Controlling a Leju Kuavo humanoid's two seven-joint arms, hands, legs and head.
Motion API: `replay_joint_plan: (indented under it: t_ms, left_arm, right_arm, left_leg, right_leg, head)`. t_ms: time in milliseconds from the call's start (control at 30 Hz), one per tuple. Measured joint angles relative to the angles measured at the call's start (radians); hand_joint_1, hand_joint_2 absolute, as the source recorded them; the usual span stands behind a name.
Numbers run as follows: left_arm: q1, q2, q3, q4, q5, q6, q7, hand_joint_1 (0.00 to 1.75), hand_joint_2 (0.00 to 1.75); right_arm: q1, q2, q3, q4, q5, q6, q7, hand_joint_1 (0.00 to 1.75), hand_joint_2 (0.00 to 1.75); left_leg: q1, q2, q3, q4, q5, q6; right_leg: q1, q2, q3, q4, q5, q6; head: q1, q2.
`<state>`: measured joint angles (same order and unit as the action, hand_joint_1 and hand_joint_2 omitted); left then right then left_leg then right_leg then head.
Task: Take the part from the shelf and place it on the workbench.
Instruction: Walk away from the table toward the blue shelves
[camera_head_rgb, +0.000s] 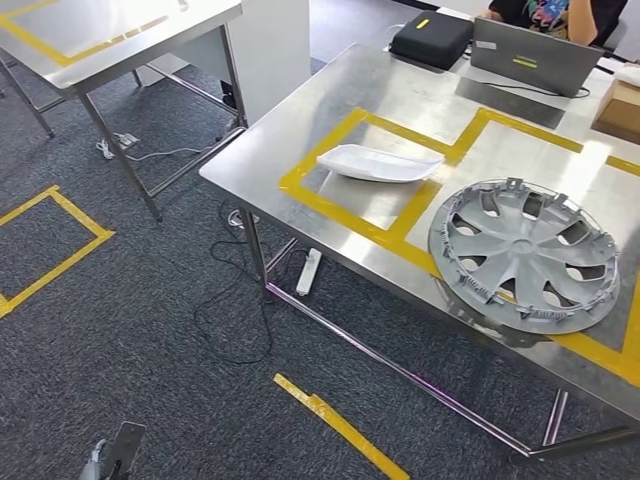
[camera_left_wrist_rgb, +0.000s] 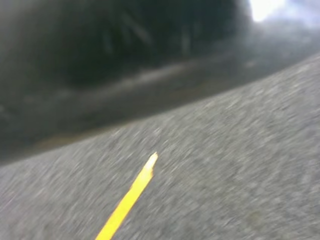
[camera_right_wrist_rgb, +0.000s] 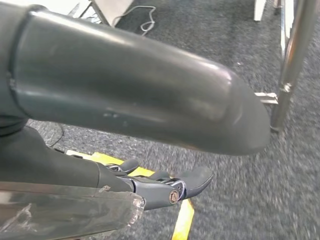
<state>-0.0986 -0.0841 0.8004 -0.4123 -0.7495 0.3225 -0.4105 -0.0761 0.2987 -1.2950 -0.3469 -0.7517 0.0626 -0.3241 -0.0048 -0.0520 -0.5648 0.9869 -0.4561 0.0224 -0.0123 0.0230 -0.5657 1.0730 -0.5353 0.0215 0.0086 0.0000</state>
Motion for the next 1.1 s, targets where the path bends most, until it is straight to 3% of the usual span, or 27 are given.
replay_joint_plan:
  t_ms: [67,133,200,267,333,367,400,467,533,600,633,700,733,800,867,900,933,1000,1033,1100]
  left_arm:
    - [0.009,0.004,0.017,0.027,0.003,-0.011,0.004,0.0,0.0]
    - [0.019,0.01,0.03,0.05,-0.004,-0.019,0.018,0.0,0.0]
    - [0.029,0.012,0.04,0.071,-0.017,-0.028,0.042,0.0,0.0]
    - [0.035,0.011,0.047,0.09,-0.028,-0.039,0.071,0.0,0.0]
    - [0.038,0.009,0.052,0.107,-0.042,-0.041,0.109,0.0,0.0]
    - [0.042,0.009,0.055,0.113,-0.049,-0.04,0.129,0.0,0.0]
    - [0.047,0.008,0.057,0.118,-0.055,-0.04,0.146,0.0,0.0]
    - [0.056,0.008,0.062,0.123,-0.059,-0.044,0.16,0.0,0.0]
    - [0.056,0.008,0.066,0.125,-0.059,-0.046,0.162,0.0,0.0]
    - [0.056,0.008,0.069,0.126,-0.059,-0.047,0.162,0.0,0.0]
    - [0.057,0.008,0.069,0.127,-0.06,-0.047,0.162,0.0,0.0]
    - [0.061,0.007,0.07,0.129,-0.06,-0.047,0.163,0.0,0.0]
    - [0.061,0.006,0.071,0.129,-0.06,-0.047,0.163,0.0,0.0]
    - [0.059,0.006,0.071,0.13,-0.06,-0.047,0.163,0.0,0.0]
    - [0.058,0.006,0.071,0.131,-0.06,-0.049,0.162,0.0,0.0]
    - [0.059,0.005,0.071,0.131,-0.06,-0.054,0.157,0.0,0.0]
    - [0.06,0.004,0.072,0.132,-0.06,-0.061,0.149,0.0,0.0]
    - [0.059,0.001,0.073,0.133,-0.059,-0.081,0.125,0.0,0.0]
    - [0.057,-0.001,0.074,0.133,-0.059,-0.09,0.113,0.0,0.0]
    - [0.055,-0.004,0.077,0.133,-0.058,-0.102,0.097,0.0,0.0]
  right_arm:
    - [-0.001,0.0,0.0,-0.003,0.0,0.002,0.001,0.0,0.0]
    - [-0.001,0.0,0.0,-0.005,0.0,0.003,0.004,0.0,0.0]
    - [0.0,0.001,-0.001,-0.009,0.0,0.005,0.009,0.0,0.0]
    - [0.002,0.003,-0.001,-0.012,0.0,0.006,0.012,0.0,0.0]
    - [0.006,0.003,-0.001,-0.015,0.0,0.011,0.02,0.0,0.0]
    - [0.007,0.003,-0.001,-0.016,0.0,0.015,0.029,0.0,0.0]
    - [0.008,0.004,-0.001,-0.016,0.0,0.018,0.039,0.0,0.0]
    - [0.009,0.008,-0.001,-0.017,0.0,0.02,0.049,0.0,0.0]
    - [0.01,0.014,-0.001,-0.017,0.0,0.02,0.05,0.0,0.0]
    - [0.009,0.017,-0.001,-0.017,0.0,0.019,0.05,0.0,0.0]
    - [0.009,0.017,-0.001,-0.017,0.0,0.02,0.05,0.0,0.0]
    - [0.009,0.018,-0.002,-0.017,0.0,0.02,0.05,0.0,0.0]
    - [0.009,0.018,-0.002,-0.017,0.0,0.02,0.051,0.0,0.0]
    - [0.011,0.018,-0.002,-0.017,0.0,0.02,0.052,0.0,0.0]
    - [0.014,0.018,-0.002,-0.017,0.0,0.019,0.051,0.0,0.0]
    - [0.015,0.018,-0.002,-0.017,0.0,0.019,0.05,0.0,0.0]
    - [0.016,0.018,-0.002,-0.017,0.0,0.019,0.049,0.0,0.0]
    - [0.016,0.018,-0.003,-0.017,0.0,0.019,0.044,0.0,0.0]
    - [0.015,0.018,-0.003,-0.018,0.0,0.019,0.041,0.0,0.0]
    - [0.012,0.018,-0.003,-0.018,0.0,0.019,0.032,0.0,0.0]
  left_leg:
    - [-0.001,-0.011,-0.005,0.004,0.0,-0.01]
    - [0.001,-0.023,-0.009,0.005,0.003,-0.021]
    - [0.003,-0.011,-0.017,0.025,-0.012,-0.033]
    - [0.005,0.021,-0.058,0.114,-0.067,-0.044]
    - [0.01,0.038,-0.12,0.244,-0.123,-0.053]
    - [0.013,0.042,-0.138,0.281,-0.13,-0.056]
    - [0.015,0.044,-0.137,0.281,-0.117,-0.057]
    - [0.017,0.056,-0.08,0.176,-0.052,-0.055]
    - [0.011,0.083,-0.015,0.054,-0.012,-0.047]
    - [0.004,0.093,0.002,0.012,-0.012,-0.035]
    - [0.003,0.087,0.001,0.011,-0.011,-0.029]
    - [0.005,0.074,0.001,0.005,-0.007,-0.016]
    - [0.007,0.068,0.001,0.002,-0.004,-0.009]
    - [0.008,0.055,-0.001,0.001,-0.002,0.0]
    - [0.005,0.039,-0.002,0.001,-0.001,0.003]
    - [0.004,0.031,-0.002,0.002,-0.001,0.003]
    - [0.004,0.022,0.0,0.002,-0.001,0.003]
    - [0.003,0.005,0.002,0.003,-0.001,0.0]
    - [0.001,-0.003,0.001,0.005,-0.002,-0.003]
    - [0.0,-0.013,-0.003,0.008,0.0,-0.014]
  right_leg:
    - [0.0,0.018,0.039,-0.071,0.015,-0.005]
    - [0.001,0.011,0.046,-0.076,0.015,-0.011]
    - [-0.002,-0.003,0.05,-0.082,0.02,-0.021]
    - [-0.004,-0.02,0.054,-0.086,0.022,-0.028]
    - [-0.003,-0.04,0.054,-0.085,0.02,-0.031]
    - [-0.003,-0.049,0.054,-0.085,0.018,-0.031]
    - [-0.002,-0.056,0.056,-0.085,0.017,-0.031]
    - [-0.002,-0.069,0.061,-0.085,0.013,-0.028]
    - [0.003,-0.082,0.065,-0.084,0.007,-0.02]
    - [0.007,-0.094,0.067,-0.083,0.003,-0.011]
    - [0.007,-0.101,0.069,-0.084,0.002,-0.007]
    - [0.003,-0.087,0.063,-0.07,-0.013,0.003]
    - [0.002,-0.07,0.047,-0.036,-0.035,0.007]
    - [0.001,-0.035,-0.017,0.092,-0.1,0.01]
    - [0.001,-0.026,-0.078,0.207,-0.134,0.01]
    - [0.001,-0.026,-0.086,0.215,-0.122,0.009]
    - [0.001,-0.024,-0.075,0.182,-0.092,0.008]
    - [0.001,-0.008,-0.014,0.043,-0.017,0.002]
    - [0.0,0.002,0.013,-0.019,0.005,0.0]
    - [0.001,0.013,0.038,-0.07,0.013,-0.004]
  head:
    - [-0.001,0.0]
    - [-0.001,0.0]
    - [-0.006,0.0]
    - [-0.013,0.0]
    - [-0.017,0.0]
    - [-0.017,0.0]
    - [-0.017,0.0]
    - [-0.017,0.0]
    - [-0.017,0.0]
    - [-0.016,0.0]
    - [-0.015,0.0]
    - [-0.013,0.0]
    - [-0.011,0.0]
    - [-0.008,0.0]
    - [-0.009,0.0]
    - [-0.008,0.0]
    - [-0.008,0.0]
    - [-0.008,0.0]
    - [-0.009,0.0]
    - [-0.01,0.0]
